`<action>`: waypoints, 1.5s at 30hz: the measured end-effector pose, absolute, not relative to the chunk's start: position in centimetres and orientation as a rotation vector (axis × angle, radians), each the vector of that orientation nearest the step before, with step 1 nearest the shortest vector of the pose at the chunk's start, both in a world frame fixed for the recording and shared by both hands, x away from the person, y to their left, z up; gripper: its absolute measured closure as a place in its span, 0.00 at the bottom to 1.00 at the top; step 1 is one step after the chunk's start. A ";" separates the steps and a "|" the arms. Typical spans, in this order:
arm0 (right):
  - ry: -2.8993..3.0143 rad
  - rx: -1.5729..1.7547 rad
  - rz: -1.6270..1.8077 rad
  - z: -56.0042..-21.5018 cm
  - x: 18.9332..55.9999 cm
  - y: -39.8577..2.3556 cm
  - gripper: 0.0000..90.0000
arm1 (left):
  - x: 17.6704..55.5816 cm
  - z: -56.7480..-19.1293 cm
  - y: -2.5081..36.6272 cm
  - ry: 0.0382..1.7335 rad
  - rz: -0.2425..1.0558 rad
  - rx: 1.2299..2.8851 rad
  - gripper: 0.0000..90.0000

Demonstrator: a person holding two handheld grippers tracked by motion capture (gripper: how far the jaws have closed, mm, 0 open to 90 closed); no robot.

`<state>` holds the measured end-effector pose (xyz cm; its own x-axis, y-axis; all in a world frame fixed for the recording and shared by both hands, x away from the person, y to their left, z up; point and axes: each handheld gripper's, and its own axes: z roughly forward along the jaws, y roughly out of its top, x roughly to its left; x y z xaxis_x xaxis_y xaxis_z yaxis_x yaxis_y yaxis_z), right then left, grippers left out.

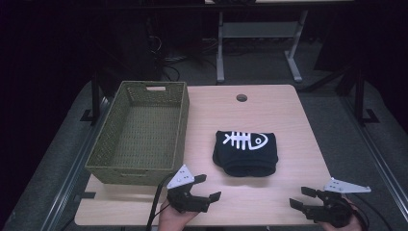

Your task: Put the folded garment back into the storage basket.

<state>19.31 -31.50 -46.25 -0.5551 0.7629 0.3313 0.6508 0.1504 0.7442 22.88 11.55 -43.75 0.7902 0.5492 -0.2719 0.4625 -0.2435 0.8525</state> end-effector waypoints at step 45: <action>2.403 1.438 1.386 -42.2 31.4 -29.8 0.28 | 33.5 -43.9 6.6 1.034 0.126 1.852 0.23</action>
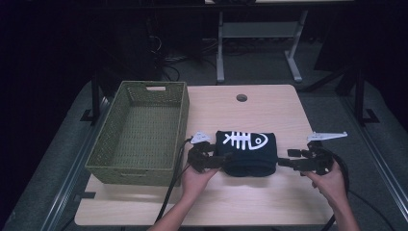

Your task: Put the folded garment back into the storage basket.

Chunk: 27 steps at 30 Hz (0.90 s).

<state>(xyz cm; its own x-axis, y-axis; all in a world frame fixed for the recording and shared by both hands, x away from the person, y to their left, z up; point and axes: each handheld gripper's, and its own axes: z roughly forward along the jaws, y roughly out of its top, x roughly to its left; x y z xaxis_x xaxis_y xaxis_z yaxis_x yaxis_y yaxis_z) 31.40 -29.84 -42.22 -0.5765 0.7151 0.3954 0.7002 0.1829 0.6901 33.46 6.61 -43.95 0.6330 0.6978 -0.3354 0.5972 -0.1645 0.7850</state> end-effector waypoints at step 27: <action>2.368 1.658 1.268 -47.1 36.0 -26.8 0.53 | 36.0 -47.4 5.9 1.169 0.024 1.875 0.42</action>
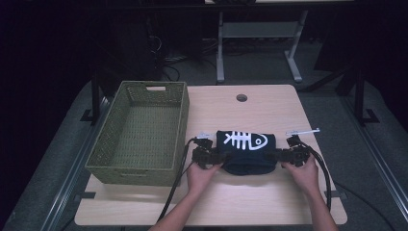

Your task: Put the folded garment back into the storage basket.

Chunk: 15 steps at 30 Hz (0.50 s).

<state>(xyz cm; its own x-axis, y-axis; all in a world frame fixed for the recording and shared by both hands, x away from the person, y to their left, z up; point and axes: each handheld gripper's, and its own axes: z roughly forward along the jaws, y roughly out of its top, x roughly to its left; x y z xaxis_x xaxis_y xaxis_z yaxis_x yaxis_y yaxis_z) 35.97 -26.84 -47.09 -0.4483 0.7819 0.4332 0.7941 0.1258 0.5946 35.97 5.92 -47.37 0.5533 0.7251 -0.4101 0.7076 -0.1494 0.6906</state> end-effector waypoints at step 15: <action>-2.340 -1.672 -1.248 -47.1 35.8 -25.9 0.67 | 35.5 -47.6 6.0 1.198 0.051 1.850 0.53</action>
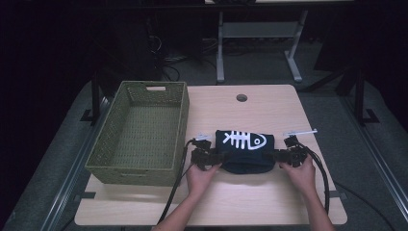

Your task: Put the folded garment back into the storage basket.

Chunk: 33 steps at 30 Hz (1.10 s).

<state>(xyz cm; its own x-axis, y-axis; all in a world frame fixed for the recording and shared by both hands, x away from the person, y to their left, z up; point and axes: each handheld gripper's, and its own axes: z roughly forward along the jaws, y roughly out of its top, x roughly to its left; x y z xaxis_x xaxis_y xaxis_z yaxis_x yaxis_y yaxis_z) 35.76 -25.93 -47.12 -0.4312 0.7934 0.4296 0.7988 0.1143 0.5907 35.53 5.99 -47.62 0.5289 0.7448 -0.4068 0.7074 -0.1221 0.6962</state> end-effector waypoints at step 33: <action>-2.164 -1.554 -1.518 -41.0 30.6 -29.5 0.81 | 33.1 -41.6 5.6 0.987 -0.127 1.751 0.78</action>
